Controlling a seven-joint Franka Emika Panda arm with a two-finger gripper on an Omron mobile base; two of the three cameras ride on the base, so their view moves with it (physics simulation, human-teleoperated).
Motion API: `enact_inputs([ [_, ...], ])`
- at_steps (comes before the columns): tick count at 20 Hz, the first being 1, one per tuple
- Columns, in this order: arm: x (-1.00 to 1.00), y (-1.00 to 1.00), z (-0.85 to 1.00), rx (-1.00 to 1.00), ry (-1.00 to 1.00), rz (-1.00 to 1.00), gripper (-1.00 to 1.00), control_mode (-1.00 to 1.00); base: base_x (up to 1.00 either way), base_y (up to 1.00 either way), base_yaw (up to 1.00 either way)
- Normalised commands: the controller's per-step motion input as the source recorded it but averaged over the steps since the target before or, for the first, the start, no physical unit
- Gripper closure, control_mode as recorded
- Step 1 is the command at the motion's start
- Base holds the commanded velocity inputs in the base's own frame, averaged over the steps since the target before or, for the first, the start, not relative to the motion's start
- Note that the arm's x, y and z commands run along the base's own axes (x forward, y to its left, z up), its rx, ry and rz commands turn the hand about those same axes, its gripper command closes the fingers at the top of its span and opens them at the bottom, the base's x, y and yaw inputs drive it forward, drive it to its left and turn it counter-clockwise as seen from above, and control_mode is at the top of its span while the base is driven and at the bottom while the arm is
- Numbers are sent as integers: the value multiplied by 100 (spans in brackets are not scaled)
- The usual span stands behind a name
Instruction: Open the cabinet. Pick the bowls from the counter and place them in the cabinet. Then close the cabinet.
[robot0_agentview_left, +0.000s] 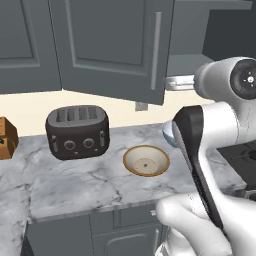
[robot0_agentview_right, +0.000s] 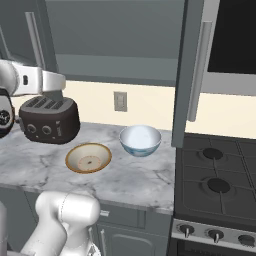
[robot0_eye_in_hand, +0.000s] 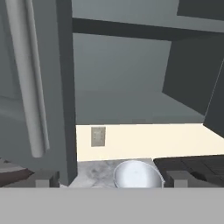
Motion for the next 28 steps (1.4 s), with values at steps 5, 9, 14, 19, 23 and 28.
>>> enact_inputs([
  [5,0,-39,1,0,1,0,-100,-100,0,0,0],
  [9,-4,-15,0,0,0,0,-100,-100,0,0,0],
  [14,-5,-25,0,-8,0,4,-100,-100,0,0,0],
  [19,-4,-23,0,-18,0,11,-100,-100,0,0,0],
  [23,-1,-14,6,-22,-1,13,-100,-100,0,0,0],
  [28,0,0,11,-34,-1,19,-100,-100,0,0,0],
])
